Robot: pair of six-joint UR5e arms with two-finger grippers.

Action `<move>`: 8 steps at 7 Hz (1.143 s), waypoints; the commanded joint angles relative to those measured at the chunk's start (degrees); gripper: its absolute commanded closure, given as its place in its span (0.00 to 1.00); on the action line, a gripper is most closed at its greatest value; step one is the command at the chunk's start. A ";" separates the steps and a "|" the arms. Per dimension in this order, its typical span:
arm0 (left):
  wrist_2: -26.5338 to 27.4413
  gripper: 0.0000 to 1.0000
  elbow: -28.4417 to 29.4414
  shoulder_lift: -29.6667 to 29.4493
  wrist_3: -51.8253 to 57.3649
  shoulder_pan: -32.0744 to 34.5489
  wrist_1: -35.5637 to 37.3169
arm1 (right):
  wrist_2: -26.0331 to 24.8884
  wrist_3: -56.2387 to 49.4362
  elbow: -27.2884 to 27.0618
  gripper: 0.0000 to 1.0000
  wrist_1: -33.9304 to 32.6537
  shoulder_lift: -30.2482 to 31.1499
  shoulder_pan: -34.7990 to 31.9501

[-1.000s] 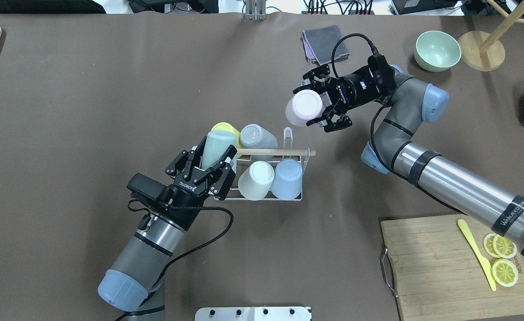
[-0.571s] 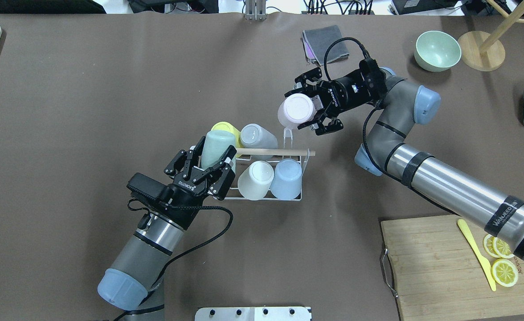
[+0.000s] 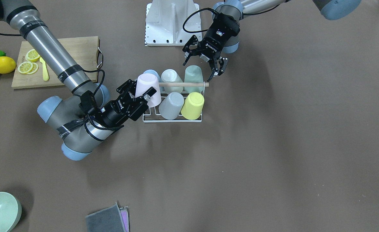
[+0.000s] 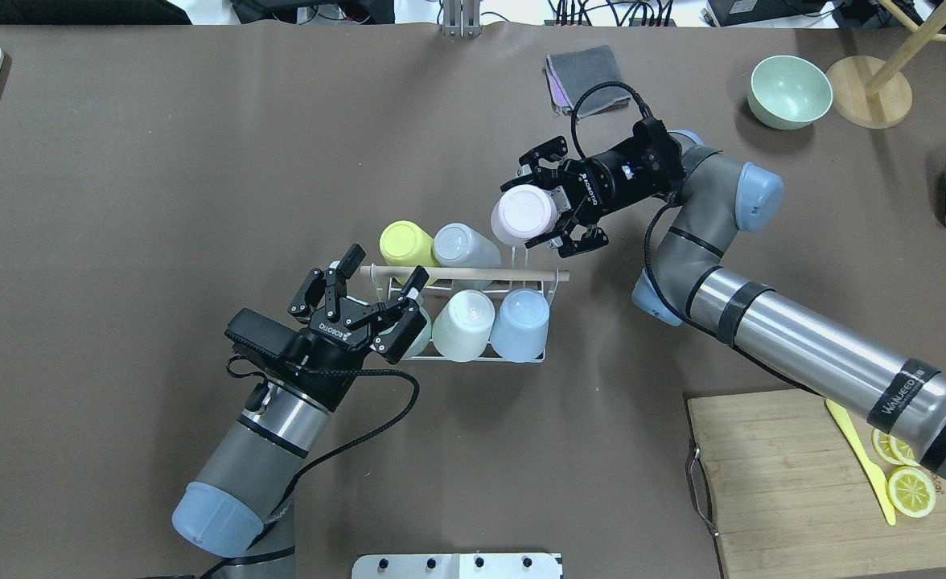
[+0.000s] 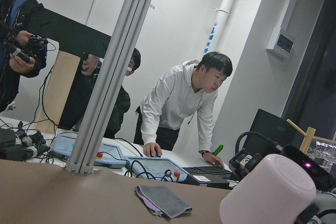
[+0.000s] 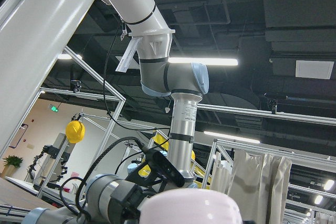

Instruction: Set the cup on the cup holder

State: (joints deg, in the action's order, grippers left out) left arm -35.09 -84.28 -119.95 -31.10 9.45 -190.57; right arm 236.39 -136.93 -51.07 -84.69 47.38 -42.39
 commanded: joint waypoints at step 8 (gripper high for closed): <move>-17.38 0.02 -2.12 8.31 -5.35 37.34 32.51 | 4.05 2.18 -1.05 0.00 -1.18 -0.97 -1.64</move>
State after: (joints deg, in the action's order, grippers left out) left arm -44.06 -86.56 -113.76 -34.23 41.28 -162.38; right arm 238.00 -135.96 -51.76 -85.63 46.78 -43.42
